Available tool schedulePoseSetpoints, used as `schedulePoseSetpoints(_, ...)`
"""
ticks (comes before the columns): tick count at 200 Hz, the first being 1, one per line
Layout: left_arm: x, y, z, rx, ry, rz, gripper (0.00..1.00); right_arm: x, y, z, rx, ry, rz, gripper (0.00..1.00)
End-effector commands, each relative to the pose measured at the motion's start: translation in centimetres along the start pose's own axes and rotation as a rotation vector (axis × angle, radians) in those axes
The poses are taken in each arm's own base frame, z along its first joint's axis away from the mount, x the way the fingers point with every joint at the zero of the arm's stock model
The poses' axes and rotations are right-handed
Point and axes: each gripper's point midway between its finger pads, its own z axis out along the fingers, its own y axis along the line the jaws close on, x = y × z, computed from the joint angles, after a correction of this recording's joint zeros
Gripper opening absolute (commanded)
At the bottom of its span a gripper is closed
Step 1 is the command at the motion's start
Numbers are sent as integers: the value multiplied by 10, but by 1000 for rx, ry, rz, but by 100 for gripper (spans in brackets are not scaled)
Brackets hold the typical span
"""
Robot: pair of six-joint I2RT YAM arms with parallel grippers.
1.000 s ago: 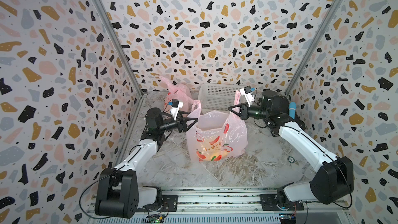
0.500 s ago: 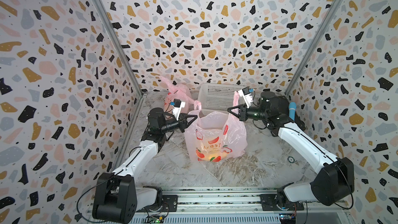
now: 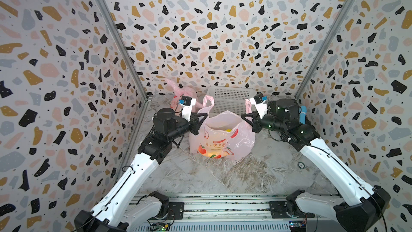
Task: Place the banana into a plastic bag & tie a knot
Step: Cross the plastic bag at the center of the board.
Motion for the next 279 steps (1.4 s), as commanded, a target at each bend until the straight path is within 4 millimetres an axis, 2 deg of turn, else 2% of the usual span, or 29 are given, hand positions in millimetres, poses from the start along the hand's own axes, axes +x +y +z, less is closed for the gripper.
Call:
schedulePoseSetpoints(1, 33, 26, 4, -146, 126, -33, 0, 23, 5, 7, -29, 26, -114, 0)
schedulePoseSetpoints(29, 64, 29, 19, -117, 245, -9, 0, 67, 13, 29, -94, 94, -202, 0)
schedulePoseSetpoints(56, 77, 22, 27, -44, 349, 53, 0, 90, 35, 41, -170, 171, -235, 0)
schedulePoseSetpoints(78, 80, 7, 28, 54, 385, 99, 0, 98, 59, 42, -251, 183, -252, 0)
schedulePoseSetpoints(100, 87, -8, 30, 168, 410, 109, 0, 106, 72, 41, -309, 205, -242, 0)
schedulePoseSetpoints(157, 104, -33, 33, 390, 484, 119, 0, 111, 78, 42, -344, 242, -182, 0)
schedulePoseSetpoints(175, 105, -40, 32, 423, 485, 128, 0, 109, 78, 42, -341, 234, -143, 4)
schedulePoseSetpoints(201, 109, -43, 32, 429, 493, 137, 0, 105, 76, 43, -313, 206, -81, 15)
schedulePoseSetpoints(219, 110, -42, 33, 426, 495, 138, 0, 102, 72, 43, -283, 181, -49, 26)
schedulePoseSetpoints(259, 110, -42, 33, 423, 489, 142, 0, 100, 66, 36, -219, 139, -8, 69)
schedulePoseSetpoints(279, 110, -42, 34, 428, 492, 140, 0, 95, 62, 28, -180, 103, 22, 95)
